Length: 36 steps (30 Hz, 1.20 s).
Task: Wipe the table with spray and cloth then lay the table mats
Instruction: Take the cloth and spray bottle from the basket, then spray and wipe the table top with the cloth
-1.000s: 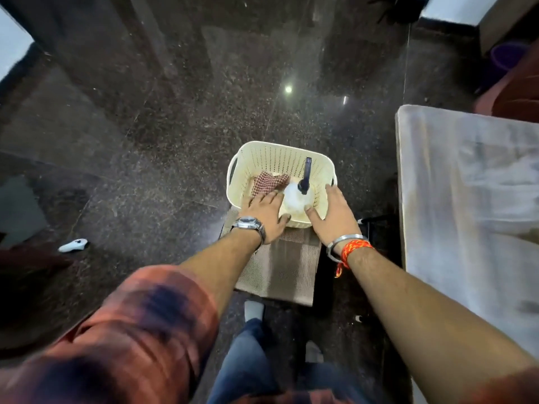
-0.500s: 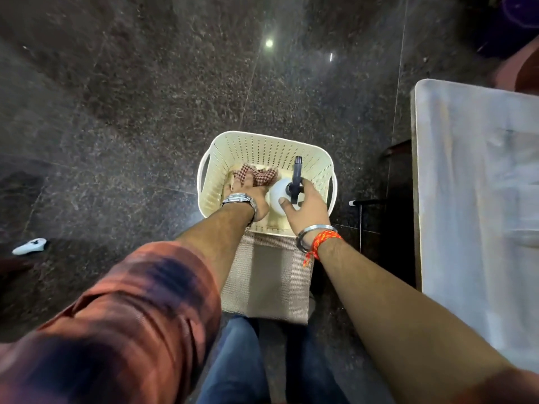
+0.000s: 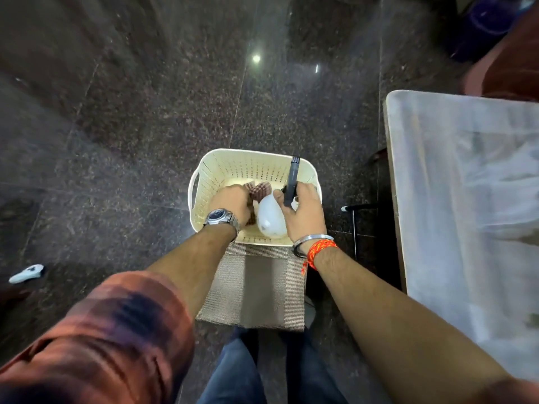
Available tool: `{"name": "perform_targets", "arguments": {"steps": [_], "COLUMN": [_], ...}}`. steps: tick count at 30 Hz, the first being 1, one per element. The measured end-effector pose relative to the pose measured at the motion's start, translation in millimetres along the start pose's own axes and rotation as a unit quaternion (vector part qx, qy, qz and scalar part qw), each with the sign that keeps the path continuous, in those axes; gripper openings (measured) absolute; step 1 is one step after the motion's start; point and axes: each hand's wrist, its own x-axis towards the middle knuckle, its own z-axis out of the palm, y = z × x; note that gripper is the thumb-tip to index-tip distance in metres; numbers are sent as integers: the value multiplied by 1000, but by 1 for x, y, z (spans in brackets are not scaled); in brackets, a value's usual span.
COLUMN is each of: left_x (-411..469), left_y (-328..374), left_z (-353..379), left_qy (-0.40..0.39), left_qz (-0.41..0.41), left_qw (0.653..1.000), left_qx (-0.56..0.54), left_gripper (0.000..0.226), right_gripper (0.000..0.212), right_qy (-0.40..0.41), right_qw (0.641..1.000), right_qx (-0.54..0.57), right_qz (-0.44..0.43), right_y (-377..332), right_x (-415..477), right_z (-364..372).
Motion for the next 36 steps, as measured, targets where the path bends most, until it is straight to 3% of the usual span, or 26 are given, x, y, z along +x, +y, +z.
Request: {"name": "perform_targets", "arguments": {"steps": [7,9,12,16,17,19,21,26,36], "left_x": [-33,-44,-60,-90,-99,-115,-129,-162,-221], "left_y": [43,65,106,167,180,204,225,276,376], "left_z": [-51,-62,-74,-77,-75,-68,-59,-28,33], "left_qy": [86,78,75,59,54,34,4,-20,-3], "left_qz": [25,78,139,201,212,236,246,190,102], "left_qw": [977,978,977,968,966,962,960,972,991], "left_qx": [-192,-178,-140,-135,-136,-129,-137,-138,-82], "left_gripper": [12,11,12,10,6,27,34,39,72], "right_gripper": [46,45,11,19,18,15,14,18,13], "right_qy": [149,201,265,312,316,321,315,299,177], "right_qw": [986,974,959,945,942,932,923,904,947], "right_qx": [75,97,99,84,90,126,162,227,142], "right_qz": [-33,-30,-21,40,65,112,152,203,228], "right_y": [-38,-43,-41,-26,-20,-6,6,53,148], "right_x": [-34,-51,-75,-108,-117,-134,-146,-173,-203], "right_z": [-57,-80,-116,-160,-170,-192,-213,-265,-381]}}
